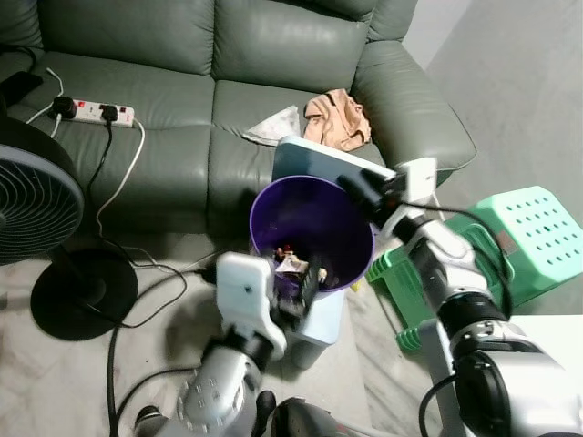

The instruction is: Picking trash to rubbish bin

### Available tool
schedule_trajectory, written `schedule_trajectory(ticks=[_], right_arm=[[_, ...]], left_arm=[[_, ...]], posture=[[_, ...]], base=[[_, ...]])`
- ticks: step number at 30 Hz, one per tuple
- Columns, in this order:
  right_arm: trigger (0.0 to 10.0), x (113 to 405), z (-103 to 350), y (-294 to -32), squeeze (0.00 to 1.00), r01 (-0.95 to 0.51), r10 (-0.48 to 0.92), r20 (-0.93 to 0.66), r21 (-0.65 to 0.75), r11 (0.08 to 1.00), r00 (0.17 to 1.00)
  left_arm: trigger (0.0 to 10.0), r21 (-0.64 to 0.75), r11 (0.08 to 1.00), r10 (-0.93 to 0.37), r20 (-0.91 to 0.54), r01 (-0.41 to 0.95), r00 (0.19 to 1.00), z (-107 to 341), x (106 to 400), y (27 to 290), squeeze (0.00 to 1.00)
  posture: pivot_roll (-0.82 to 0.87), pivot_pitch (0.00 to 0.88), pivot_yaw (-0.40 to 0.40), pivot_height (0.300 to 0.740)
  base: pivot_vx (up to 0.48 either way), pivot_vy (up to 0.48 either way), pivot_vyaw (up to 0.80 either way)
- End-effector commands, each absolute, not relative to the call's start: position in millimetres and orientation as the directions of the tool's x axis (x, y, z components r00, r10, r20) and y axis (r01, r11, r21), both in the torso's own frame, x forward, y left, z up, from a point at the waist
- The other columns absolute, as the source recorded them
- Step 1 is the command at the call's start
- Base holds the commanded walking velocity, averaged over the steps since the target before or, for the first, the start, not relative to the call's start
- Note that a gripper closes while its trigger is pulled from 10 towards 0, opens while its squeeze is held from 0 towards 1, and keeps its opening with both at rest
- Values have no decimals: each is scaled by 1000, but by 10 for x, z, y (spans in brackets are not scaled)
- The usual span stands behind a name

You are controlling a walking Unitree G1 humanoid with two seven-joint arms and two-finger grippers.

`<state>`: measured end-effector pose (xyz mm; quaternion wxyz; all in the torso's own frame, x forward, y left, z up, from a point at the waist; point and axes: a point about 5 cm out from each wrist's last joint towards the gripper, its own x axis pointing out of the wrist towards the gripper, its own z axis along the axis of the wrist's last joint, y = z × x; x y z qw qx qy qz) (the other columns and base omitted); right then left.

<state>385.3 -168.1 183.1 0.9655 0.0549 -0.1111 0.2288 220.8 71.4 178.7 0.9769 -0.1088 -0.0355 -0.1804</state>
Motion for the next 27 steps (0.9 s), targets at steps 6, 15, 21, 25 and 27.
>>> schedule_trajectory(ticks=[6,15,21,25,27], right_arm=[[10000,3667,1878,-2112,0,-291,264,343,30,956,902],[10000,3426,1795,-2335,0,-96,72,372,44,994,925],[10000,3323,1710,-2380,0,-39,10,328,82,996,944],[10000,3278,1649,-2423,0,31,-53,287,82,996,956],[10000,3240,1614,-2409,0,48,-73,266,99,994,961]], left_arm=[[10000,-160,950,-252,118,269,960,1798,2555,1139,0],[10000,-43,997,-52,107,57,993,1793,2988,1704,0],[10000,5,996,86,34,-86,996,1693,3200,1995,0],[10000,-65,994,86,40,-84,995,1726,3304,2056,0],[10000,-87,995,61,50,-56,997,1738,3339,2040,0]], posture=[[82,146,-192,740],[68,51,-127,740],[73,0,-99,740],[60,0,-79,740],[48,0,-73,740]], base=[[0,0,0],[0,0,0],[0,0,0],[0,0,0],[0,0,0]])
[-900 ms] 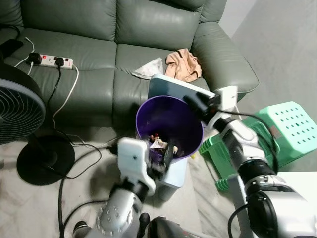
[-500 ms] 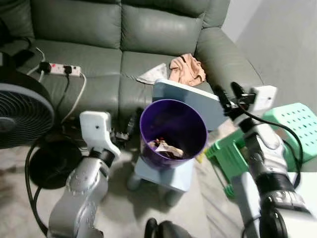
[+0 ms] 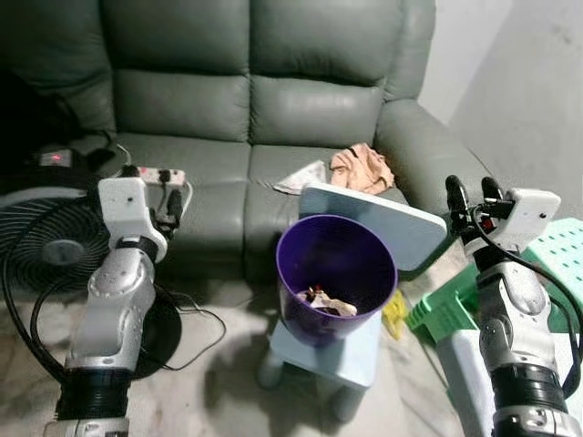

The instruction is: Picking trash to rubbish bin

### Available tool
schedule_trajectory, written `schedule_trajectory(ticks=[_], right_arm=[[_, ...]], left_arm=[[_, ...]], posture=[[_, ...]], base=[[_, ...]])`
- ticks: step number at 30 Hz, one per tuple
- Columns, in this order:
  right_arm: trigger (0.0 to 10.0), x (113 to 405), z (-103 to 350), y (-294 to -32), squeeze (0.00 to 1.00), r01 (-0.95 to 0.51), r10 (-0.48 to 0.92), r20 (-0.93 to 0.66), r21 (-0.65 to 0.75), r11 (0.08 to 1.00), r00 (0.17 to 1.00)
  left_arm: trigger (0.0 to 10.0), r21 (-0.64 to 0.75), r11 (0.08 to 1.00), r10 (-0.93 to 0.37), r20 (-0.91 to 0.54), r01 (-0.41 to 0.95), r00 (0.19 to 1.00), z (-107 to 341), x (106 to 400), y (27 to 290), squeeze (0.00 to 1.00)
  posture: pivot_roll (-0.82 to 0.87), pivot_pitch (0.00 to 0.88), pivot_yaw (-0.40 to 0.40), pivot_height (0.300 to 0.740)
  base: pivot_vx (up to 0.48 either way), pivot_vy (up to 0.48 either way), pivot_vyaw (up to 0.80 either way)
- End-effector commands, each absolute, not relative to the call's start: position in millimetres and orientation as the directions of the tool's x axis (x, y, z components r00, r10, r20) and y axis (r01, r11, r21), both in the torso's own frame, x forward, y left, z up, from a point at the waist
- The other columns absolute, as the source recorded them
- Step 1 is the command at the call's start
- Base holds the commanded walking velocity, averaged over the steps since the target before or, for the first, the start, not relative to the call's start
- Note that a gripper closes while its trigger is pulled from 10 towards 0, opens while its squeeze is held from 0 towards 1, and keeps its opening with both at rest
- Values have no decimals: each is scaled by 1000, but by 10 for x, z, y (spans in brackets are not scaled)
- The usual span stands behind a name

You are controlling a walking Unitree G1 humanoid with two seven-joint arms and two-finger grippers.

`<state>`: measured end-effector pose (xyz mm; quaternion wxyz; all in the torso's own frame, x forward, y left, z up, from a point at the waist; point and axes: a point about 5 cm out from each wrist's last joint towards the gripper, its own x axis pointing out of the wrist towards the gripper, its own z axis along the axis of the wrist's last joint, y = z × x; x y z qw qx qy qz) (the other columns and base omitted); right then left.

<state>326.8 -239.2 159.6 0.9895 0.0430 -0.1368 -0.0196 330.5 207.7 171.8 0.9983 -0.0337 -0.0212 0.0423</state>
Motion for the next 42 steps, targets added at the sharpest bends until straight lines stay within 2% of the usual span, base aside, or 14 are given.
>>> schedule_trajectory(ticks=[1,9,18,20,22,25,28,42], right_arm=[[10000,3225,1609,-2402,0,52,-78,264,101,993,962],[10000,3114,1504,-2262,0,49,-66,229,78,996,971],[10000,2881,1456,-1957,0,-31,25,224,24,999,974],[10000,2839,1420,-1919,0,-28,18,201,48,998,979],[10000,2829,1407,-1886,0,-27,24,192,13,1000,981],[10000,2803,1401,-1844,0,-31,29,181,10,999,983],[10000,2805,1389,-1828,0,-29,29,168,-2,1000,985],[10000,2874,1395,-1896,0,73,-71,144,-10,997,987]], left_arm=[[10000,-89,995,54,50,-50,997,1733,3346,2034,0],[10000,-75,997,10,53,-6,999,1625,3337,1927,0],[10000,-75,989,-126,52,129,991,1379,3057,1574,0],[10000,-96,986,-132,52,137,990,1356,3007,1542,0],[10000,-132,980,-146,56,152,988,1351,2990,1526,0],[10000,-112,980,-158,63,165,985,1351,2973,1506,0],[10000,-128,977,-163,59,169,985,1353,3015,1482,0],[10000,-99,988,-114,82,122,990,1523,3366,1543,0]], posture=[[48,0,-73,740],[43,0,-70,740],[40,0,-72,740],[30,0,-68,740],[22,0,-64,740],[7,0,-53,740],[2,0,-45,740],[-42,0,-24,740]], base=[[0,0,0],[0,0,0],[0,0,0],[0,0,0],[0,0,0],[0,0,0],[0,0,0],[0,0,-773]])
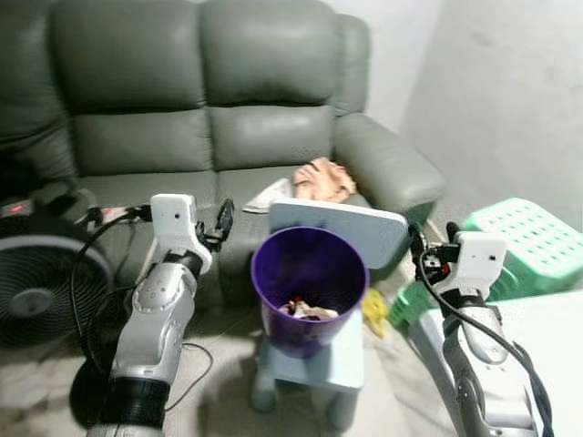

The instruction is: Picking trash to rubbish bin

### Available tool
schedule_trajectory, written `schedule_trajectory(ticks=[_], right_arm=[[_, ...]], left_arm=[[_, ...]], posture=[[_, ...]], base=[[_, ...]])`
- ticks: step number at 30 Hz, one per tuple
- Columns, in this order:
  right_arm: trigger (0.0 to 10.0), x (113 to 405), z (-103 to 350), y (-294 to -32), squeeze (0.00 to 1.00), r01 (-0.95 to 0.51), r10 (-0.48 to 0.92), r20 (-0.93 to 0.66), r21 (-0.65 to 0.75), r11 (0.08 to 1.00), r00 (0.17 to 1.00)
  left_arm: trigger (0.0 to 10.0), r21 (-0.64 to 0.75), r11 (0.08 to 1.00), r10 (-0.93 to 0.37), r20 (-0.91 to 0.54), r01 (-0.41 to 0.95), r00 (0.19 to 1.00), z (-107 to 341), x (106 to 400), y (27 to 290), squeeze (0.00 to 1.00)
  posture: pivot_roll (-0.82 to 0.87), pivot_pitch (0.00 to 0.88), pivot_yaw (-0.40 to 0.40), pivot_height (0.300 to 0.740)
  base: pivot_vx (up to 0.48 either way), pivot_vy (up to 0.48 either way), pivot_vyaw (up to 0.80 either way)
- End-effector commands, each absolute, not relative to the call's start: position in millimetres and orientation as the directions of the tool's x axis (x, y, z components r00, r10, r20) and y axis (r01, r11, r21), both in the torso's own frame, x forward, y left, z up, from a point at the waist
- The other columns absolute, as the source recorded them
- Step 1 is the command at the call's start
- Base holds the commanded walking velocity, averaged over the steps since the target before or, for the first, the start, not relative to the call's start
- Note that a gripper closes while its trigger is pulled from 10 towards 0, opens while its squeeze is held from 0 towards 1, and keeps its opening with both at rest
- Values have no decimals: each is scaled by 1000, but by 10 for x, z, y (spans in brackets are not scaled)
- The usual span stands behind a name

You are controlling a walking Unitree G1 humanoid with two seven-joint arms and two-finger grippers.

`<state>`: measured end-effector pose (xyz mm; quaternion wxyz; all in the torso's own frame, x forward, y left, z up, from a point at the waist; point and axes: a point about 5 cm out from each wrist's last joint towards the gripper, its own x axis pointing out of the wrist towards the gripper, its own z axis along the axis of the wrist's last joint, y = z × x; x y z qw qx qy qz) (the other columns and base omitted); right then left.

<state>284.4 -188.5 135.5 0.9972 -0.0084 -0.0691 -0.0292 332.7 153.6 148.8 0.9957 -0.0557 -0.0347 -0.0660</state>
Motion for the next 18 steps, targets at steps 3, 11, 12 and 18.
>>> schedule_trajectory(ticks=[3,11,12,18], right_arm=[[10000,2885,1381,-1892,0,81,-77,141,-20,997,987],[10000,2907,1339,-1861,0,83,-81,127,-9,997,989],[10000,2913,1336,-1852,0,79,-77,126,-9,997,989],[10000,2965,1337,-1802,0,55,-54,127,-4,998,990]], left_arm=[[10000,-90,989,-113,85,121,990,1541,3397,1525,0],[10000,-64,990,-114,109,122,987,1562,3432,1550,0],[10000,-62,991,-109,111,117,988,1565,3434,1566,0],[10000,-49,994,-96,117,103,988,1567,3439,1613,0]], posture=[[-42,0,-21,740],[-31,0,-22,740],[-28,0,-20,740],[-10,0,-29,740]], base=[[0,0,-729],[0,0,-730],[0,0,-731],[0,0,-728]])
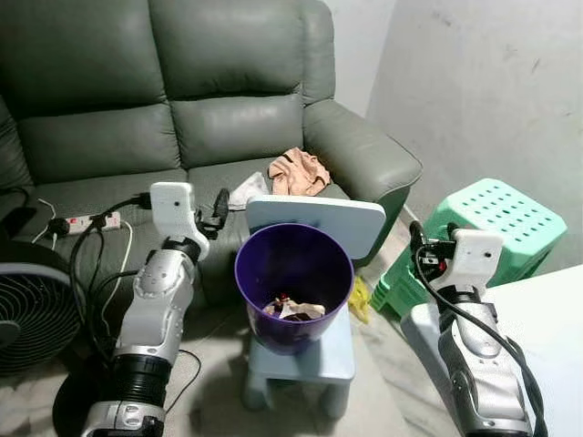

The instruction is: Picking trash to rubbish bin

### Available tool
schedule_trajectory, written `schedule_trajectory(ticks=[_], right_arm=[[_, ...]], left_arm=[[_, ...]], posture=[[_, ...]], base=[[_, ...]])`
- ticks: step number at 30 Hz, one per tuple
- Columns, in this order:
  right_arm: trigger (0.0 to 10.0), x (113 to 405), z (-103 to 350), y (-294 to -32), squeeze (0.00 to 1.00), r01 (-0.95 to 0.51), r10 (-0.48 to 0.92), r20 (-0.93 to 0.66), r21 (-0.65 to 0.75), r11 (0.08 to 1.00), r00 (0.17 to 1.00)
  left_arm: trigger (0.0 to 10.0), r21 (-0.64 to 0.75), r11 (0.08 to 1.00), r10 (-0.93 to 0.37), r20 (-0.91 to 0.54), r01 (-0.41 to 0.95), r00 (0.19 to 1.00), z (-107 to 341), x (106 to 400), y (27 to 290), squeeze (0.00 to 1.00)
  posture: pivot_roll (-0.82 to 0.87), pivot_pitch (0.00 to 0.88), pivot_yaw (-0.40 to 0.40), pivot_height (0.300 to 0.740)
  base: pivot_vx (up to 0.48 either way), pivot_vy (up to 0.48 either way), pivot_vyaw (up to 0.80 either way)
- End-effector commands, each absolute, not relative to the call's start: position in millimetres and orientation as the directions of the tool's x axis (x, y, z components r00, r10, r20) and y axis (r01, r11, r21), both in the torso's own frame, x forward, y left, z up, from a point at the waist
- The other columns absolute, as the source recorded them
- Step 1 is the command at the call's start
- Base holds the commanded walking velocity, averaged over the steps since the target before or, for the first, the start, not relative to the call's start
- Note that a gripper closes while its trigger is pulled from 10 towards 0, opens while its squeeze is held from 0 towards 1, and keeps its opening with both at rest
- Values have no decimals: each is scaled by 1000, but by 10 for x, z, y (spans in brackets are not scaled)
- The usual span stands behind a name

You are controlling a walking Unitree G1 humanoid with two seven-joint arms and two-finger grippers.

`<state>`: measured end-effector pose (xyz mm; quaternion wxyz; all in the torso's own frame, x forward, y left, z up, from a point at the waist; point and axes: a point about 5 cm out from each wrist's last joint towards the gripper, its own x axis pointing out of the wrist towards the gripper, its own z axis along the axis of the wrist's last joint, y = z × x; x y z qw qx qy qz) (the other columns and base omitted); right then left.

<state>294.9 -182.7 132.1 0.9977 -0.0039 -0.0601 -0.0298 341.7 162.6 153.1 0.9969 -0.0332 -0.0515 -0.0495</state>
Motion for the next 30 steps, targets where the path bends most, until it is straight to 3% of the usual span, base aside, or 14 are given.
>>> schedule_trajectory(ticks=[1,7,10,30], right_arm=[[10000,2976,1337,-1789,0,48,-47,127,-4,999,991],[10000,3022,1346,-1749,0,22,-19,131,-17,1000,991],[10000,3040,1351,-1745,0,16,-13,133,-19,1000,991],[10000,2994,1297,-1728,0,-7,11,120,-35,999,993]], left_arm=[[10000,-48,993,-98,119,104,988,1563,3441,1615,0],[10000,-66,992,-102,112,110,988,1544,3440,1609,0],[10000,-79,991,-99,119,109,988,1539,3438,1597,0],[10000,-39,992,-115,83,119,990,1447,3402,1554,0]], posture=[[-5,0,-33,740],[7,0,-44,740],[8,0,-47,740],[1,0,-55,740]], base=[[0,0,-725],[0,0,-728],[0,450,-729],[0,0,-728]])
